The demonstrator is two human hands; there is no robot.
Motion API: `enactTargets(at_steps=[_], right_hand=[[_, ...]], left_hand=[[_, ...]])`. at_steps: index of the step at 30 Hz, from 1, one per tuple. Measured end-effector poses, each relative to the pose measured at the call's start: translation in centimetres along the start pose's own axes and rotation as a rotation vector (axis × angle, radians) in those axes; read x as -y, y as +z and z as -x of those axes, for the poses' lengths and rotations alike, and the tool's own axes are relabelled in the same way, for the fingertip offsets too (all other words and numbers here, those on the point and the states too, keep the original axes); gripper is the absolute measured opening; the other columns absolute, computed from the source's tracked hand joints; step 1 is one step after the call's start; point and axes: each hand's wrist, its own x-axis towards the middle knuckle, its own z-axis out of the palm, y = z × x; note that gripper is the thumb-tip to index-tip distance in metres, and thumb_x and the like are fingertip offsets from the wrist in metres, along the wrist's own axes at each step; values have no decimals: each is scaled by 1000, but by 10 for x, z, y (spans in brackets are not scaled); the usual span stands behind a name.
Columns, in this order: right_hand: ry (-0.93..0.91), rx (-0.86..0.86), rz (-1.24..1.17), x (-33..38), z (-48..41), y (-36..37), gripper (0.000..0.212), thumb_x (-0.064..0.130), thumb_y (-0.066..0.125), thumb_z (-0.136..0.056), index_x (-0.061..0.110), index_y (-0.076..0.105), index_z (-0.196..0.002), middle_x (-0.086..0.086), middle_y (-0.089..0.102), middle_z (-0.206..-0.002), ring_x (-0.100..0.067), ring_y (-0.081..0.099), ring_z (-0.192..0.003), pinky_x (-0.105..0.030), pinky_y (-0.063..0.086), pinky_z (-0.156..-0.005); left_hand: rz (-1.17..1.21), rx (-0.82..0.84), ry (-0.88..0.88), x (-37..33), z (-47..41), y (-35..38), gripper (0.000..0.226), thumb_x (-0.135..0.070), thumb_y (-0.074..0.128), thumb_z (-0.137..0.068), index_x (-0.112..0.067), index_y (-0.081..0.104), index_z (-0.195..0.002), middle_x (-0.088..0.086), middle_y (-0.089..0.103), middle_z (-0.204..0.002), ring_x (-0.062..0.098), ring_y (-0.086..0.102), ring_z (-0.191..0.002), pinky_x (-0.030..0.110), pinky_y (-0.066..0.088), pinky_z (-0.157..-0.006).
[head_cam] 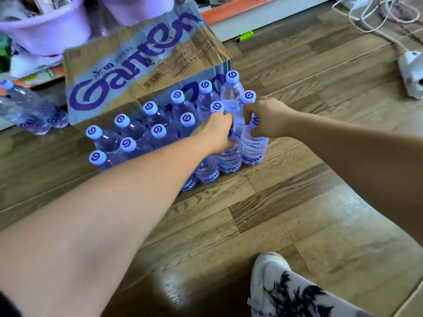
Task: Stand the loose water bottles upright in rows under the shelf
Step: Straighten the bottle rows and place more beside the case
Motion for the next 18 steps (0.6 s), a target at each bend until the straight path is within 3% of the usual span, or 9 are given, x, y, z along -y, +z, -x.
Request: enactTargets(at_steps=[4,8,11,18], right_hand=[[16,-11,3,-4,-3,8,31,12,67,-73,12,61,-103,-12,51,-104,-33,55,-105,-32,43,-80],[53,44,122,-3,3,8,36,18,61,-80,15,53,-116,-15,48,-122,-37,59,-99,-32,40,-75],[65,107,257,4,7,0,47,24,58,-84,18,44,-129,-14,46,-127,-36,59,-107,-33,39,-73],[44,19,395,42,9,-34,51,39,52,-89,19,41,-135,-10,44,-134,-34,54,-117,-38,46,-83]], left_hand=[[0,-22,5,2,-1,1,45,-31,72,-77,-5,52,-107,14,52,-114,33,56,-100,41,50,-79],[58,32,27,3,4,0,56,-39,71,-77,-9,48,-119,12,51,-121,31,53,-109,39,47,-87],[132,1,42,13,17,-10,58,-45,62,-85,-14,44,-130,8,49,-132,28,51,-117,39,44,-97],[183,-237,-4,69,51,-70,39,-39,53,-92,-14,52,-123,7,56,-113,21,56,-86,39,48,-89]])
